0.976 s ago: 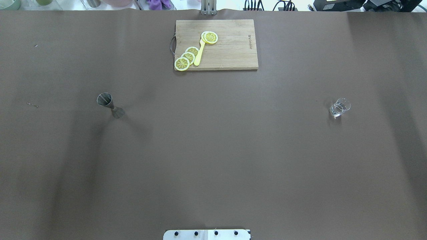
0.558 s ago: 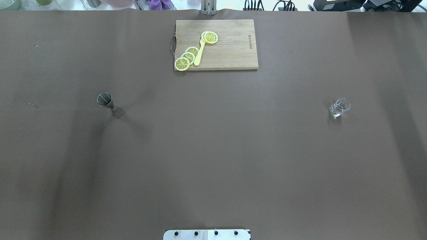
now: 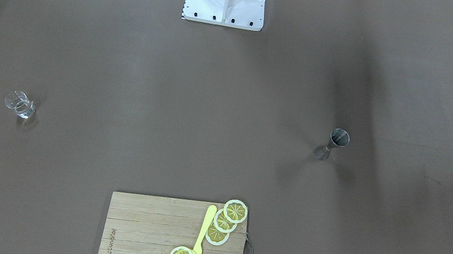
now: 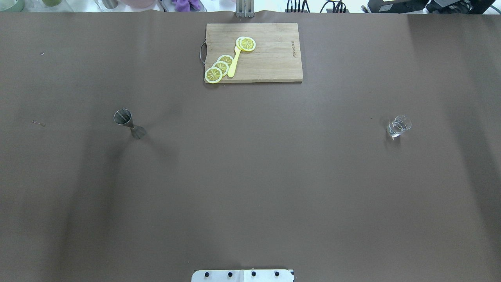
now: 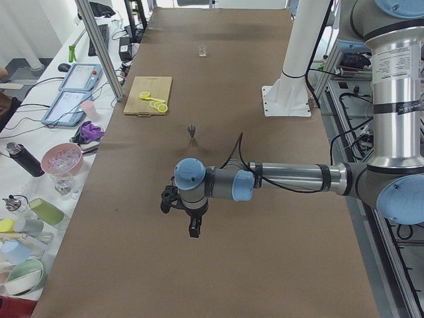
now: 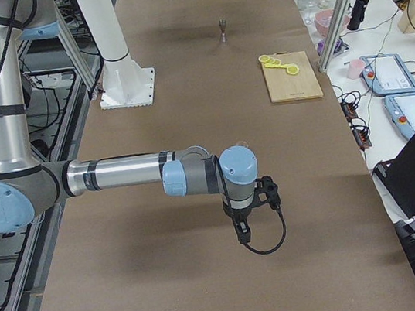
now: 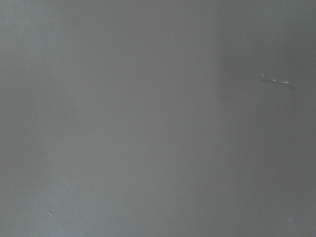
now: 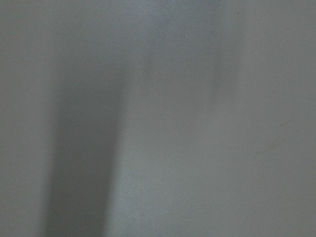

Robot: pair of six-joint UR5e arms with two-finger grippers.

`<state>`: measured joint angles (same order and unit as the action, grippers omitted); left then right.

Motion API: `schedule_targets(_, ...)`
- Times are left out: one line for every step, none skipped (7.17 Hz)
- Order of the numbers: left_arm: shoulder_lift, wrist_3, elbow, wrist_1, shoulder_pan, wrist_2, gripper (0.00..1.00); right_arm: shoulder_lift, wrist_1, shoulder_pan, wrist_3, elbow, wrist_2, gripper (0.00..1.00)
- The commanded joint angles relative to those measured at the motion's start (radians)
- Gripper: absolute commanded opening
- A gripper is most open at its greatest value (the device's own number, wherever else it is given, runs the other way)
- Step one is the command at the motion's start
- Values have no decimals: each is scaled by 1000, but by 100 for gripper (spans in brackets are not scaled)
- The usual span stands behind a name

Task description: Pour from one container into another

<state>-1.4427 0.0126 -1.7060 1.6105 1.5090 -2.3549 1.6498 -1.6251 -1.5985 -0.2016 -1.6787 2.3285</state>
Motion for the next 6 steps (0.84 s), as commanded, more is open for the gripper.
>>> schedule_targets(-2, -2, -7, -1, 0, 2, 98, -1, 1, 0, -19, -6, 105, 100)
schedule_targets(-2, -2, -7, -3, 0, 2, 98, -8, 11, 2, -42, -1, 114, 100)
schedule_targets(-2, -3, -15, -4, 0, 2, 98, -11, 20, 6, -47, -22, 111, 100)
schedule_targets(-4, -9, -18, -6, -1, 3, 98, -16, 22, 23, -61, -41, 120, 100)
schedule_targets(-1, -107, -46, -6, -3, 5, 97, -28, 33, 52, -93, -45, 120, 100)
schedule_targets(2, -170, -94, -11, -10, 22, 88, -47, 31, 77, -93, -47, 121, 100)
